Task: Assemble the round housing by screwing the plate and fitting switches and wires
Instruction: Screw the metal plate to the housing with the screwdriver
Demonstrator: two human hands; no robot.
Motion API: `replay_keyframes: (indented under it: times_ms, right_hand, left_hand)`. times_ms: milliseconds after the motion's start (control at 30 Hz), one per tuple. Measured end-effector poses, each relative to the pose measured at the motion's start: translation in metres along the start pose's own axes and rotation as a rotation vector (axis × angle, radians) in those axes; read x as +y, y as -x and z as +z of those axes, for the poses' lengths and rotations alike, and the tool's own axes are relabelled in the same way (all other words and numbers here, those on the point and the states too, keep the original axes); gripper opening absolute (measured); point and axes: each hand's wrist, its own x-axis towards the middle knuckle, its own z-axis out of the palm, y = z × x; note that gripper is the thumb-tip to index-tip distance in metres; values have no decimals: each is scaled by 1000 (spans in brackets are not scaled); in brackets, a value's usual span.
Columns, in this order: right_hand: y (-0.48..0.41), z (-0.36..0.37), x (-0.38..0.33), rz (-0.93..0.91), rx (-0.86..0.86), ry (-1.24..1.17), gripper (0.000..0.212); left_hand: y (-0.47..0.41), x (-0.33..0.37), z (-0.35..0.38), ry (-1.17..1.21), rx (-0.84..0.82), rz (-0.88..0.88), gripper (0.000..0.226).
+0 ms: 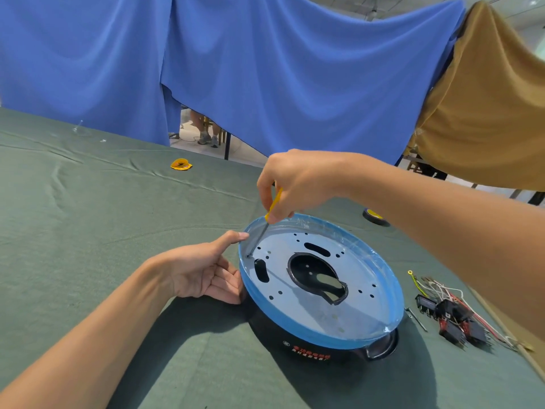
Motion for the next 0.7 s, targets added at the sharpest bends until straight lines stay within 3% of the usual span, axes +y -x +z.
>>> replay_keyframes:
  times_ms: [100, 267, 333, 700]
  right_hand:
    - [-6, -2, -9, -43, 33, 92, 12]
    - [-22, 0, -11, 272, -88, -232, 35]
    - [-22, -1, -8, 313, -152, -271, 38]
    - [-9, -6, -10, 61, -66, 66, 30]
  left_hand:
    - [0, -1, 0, -12, 6, 9, 81]
    - [0, -1, 0, -35, 9, 6, 85]
    - [0, -1, 0, -24, 14, 8, 85]
    - [1, 0, 1, -12, 17, 14, 72]
